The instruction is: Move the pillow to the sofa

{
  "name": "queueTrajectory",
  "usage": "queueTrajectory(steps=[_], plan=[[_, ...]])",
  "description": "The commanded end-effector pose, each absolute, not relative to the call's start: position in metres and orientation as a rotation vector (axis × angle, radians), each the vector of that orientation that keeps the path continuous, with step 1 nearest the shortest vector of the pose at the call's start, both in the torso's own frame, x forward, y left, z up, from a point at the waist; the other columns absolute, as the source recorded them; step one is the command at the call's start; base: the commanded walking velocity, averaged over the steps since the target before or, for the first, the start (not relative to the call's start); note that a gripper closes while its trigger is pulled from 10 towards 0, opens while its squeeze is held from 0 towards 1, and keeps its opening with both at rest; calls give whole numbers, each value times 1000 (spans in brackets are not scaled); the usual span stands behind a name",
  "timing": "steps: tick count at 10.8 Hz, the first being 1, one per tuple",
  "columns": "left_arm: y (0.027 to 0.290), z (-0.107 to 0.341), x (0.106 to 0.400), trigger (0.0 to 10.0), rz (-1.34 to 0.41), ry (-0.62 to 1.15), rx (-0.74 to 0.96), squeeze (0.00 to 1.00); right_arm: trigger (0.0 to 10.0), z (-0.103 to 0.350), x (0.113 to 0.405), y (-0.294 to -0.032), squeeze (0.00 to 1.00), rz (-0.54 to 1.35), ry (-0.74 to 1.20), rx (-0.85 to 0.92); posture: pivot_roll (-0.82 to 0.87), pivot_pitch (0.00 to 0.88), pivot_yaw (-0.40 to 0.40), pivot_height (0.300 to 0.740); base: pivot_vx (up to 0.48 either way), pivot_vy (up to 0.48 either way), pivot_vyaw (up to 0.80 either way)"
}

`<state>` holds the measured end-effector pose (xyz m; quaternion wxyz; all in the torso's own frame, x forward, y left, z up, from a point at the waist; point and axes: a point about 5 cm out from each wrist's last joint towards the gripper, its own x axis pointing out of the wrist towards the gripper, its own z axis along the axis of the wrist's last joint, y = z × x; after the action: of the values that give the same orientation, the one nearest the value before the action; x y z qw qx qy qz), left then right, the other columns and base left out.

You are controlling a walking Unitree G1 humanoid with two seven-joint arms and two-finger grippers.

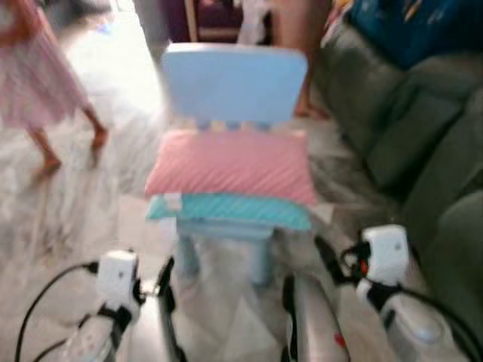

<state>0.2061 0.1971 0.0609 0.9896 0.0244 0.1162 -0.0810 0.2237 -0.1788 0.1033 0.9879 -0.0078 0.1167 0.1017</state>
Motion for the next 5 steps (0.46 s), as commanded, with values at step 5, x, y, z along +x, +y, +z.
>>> queueTrajectory(steps=[5], plan=[[204, 69, 214, 10000, -117, 187, 142, 0, 10000, 104, 227, -178, 0, 204, 222, -21, -189, 172, -9, 365, 0, 0, 0]])
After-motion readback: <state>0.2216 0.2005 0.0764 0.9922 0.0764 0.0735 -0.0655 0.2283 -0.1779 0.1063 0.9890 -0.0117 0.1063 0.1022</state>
